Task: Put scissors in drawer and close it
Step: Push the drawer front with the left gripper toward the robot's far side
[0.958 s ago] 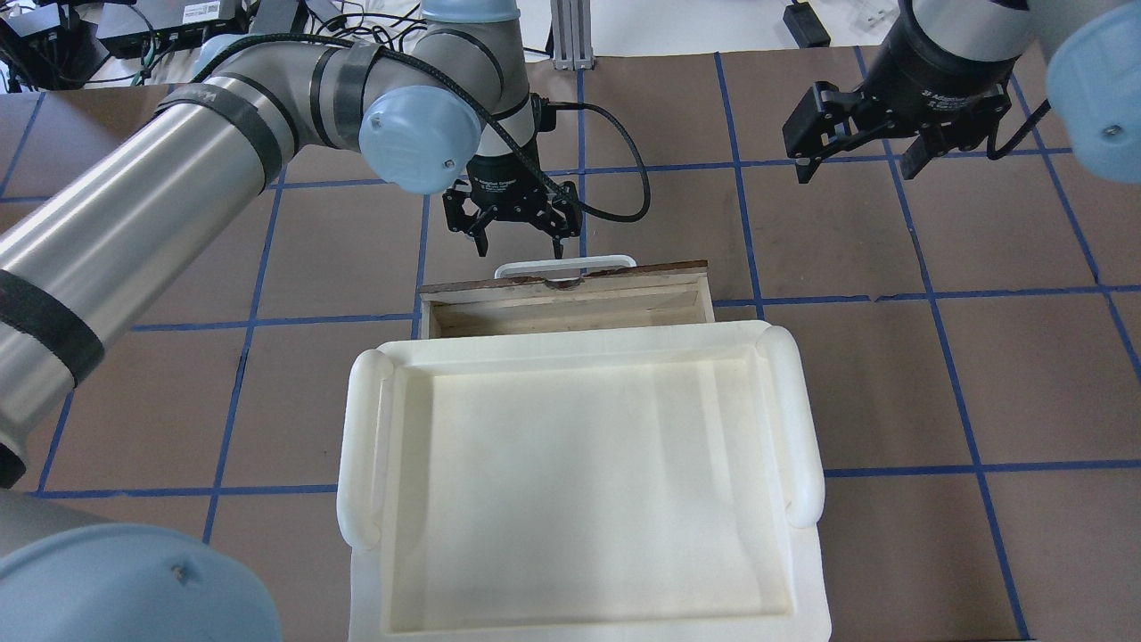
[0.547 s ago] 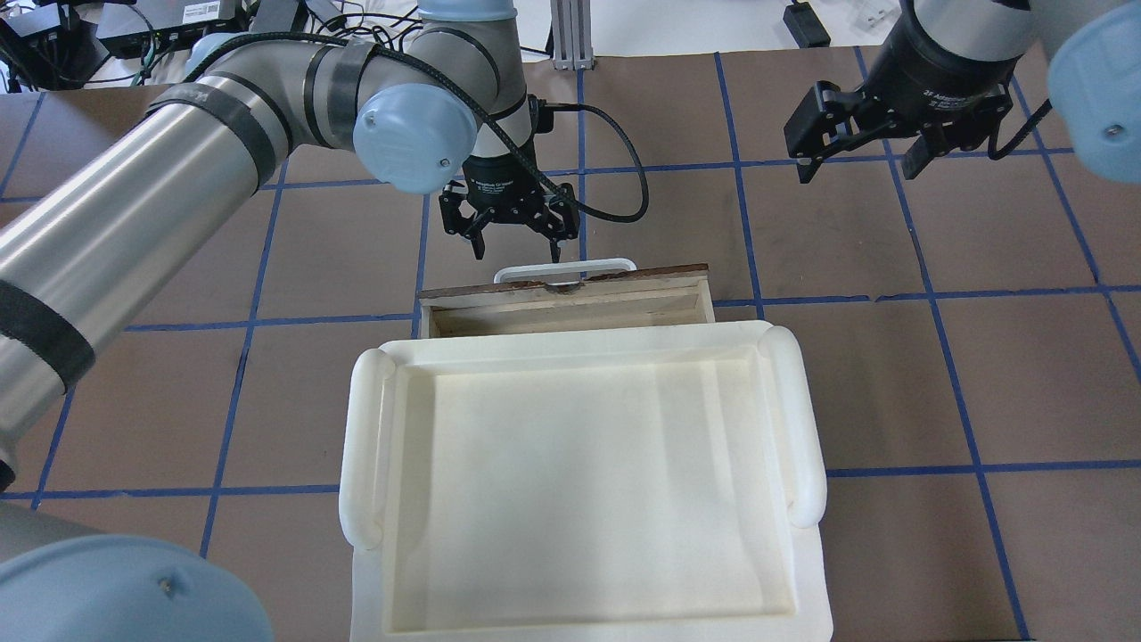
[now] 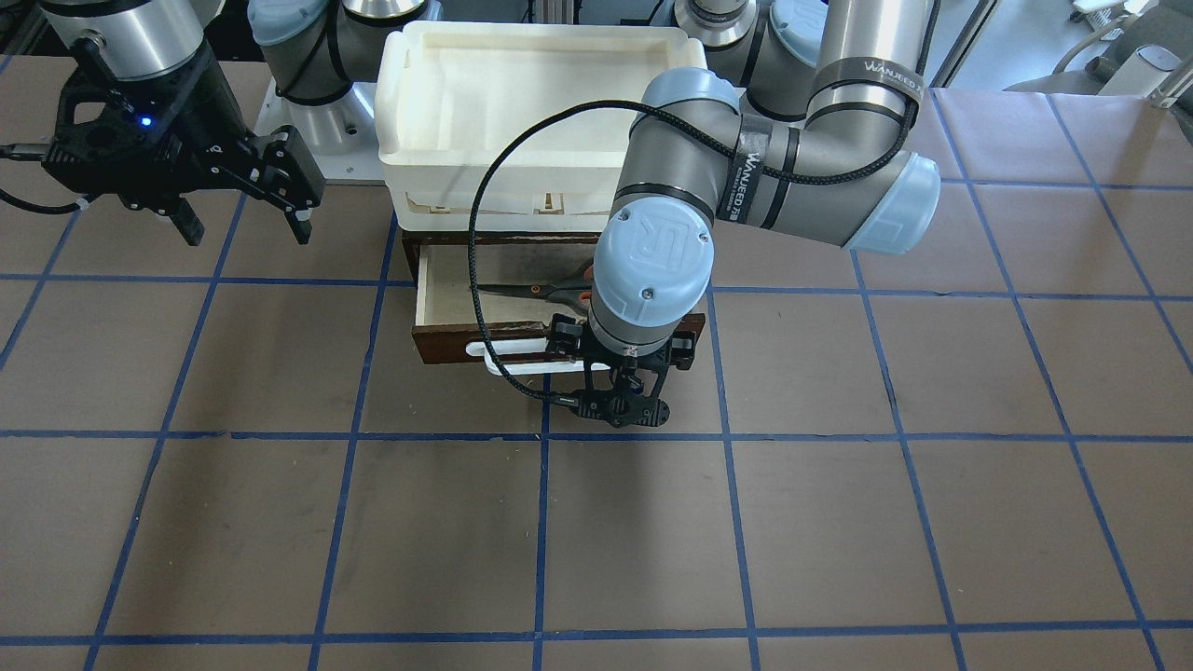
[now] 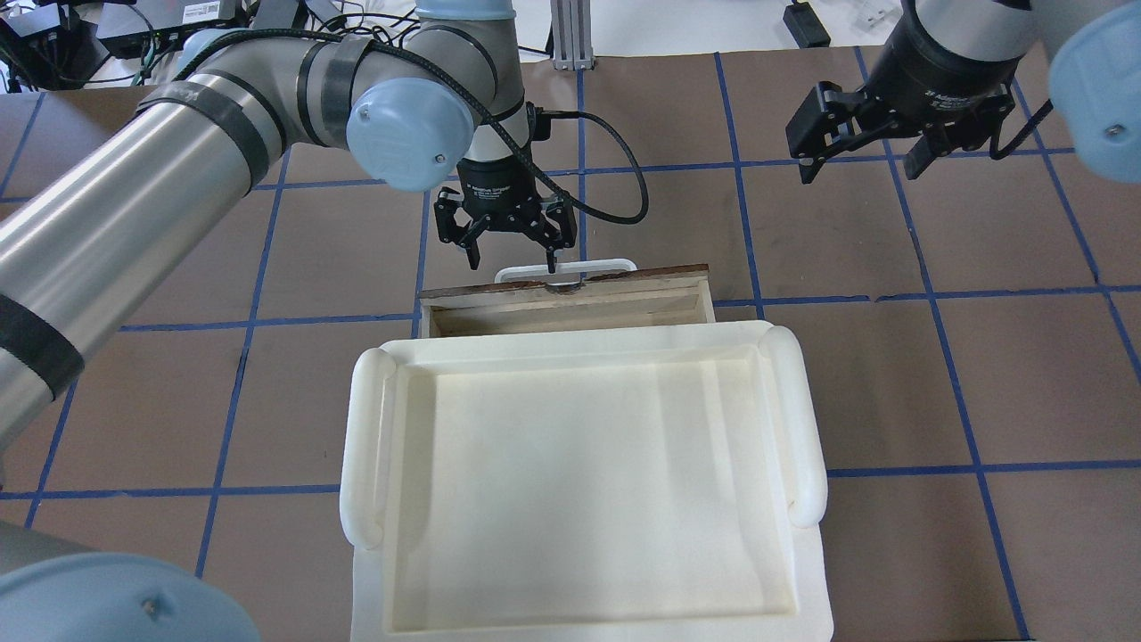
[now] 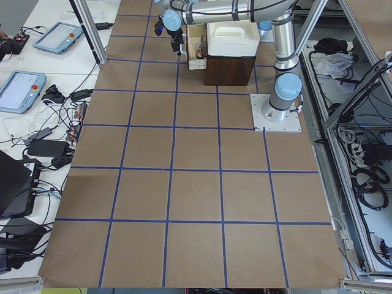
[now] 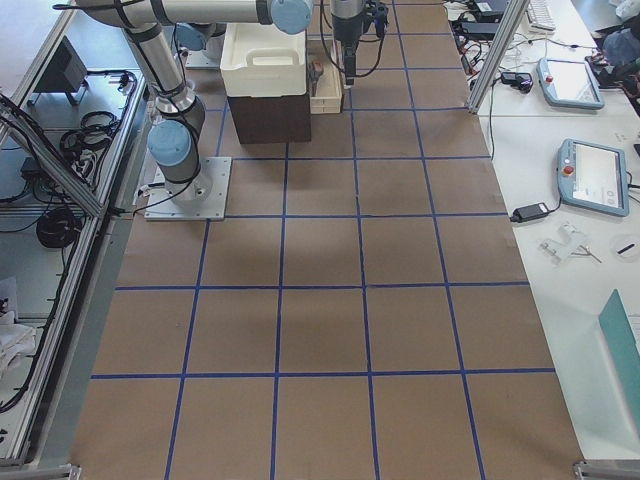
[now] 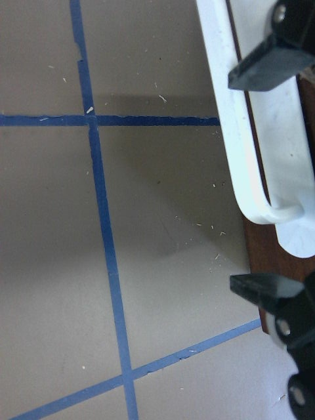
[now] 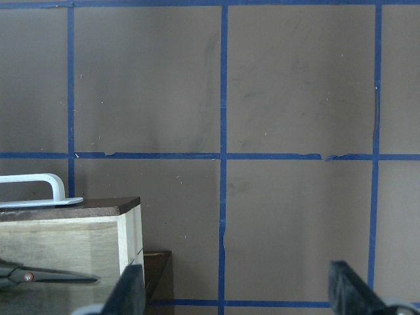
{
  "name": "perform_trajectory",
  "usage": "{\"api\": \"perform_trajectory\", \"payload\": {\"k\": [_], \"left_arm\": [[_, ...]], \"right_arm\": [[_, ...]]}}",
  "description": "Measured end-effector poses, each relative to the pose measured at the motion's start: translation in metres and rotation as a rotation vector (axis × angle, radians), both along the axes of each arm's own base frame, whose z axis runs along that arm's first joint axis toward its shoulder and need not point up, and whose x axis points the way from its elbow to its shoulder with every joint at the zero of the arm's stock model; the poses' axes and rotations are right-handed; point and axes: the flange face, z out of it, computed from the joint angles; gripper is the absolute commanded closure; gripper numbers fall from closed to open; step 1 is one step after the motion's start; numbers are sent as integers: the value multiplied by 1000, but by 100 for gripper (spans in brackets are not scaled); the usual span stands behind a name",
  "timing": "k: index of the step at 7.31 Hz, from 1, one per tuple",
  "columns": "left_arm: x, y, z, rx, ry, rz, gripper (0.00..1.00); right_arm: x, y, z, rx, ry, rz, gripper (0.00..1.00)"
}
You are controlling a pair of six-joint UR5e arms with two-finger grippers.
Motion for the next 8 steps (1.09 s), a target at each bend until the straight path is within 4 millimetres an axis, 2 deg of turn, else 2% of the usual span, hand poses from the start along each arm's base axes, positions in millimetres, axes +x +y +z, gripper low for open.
{"api": "perform_trajectory", "payload": {"k": [8], "left_arm": [[6, 23, 0, 40, -14, 0, 0]], "right_arm": [[0, 3, -4, 27, 1, -22, 0]]}}
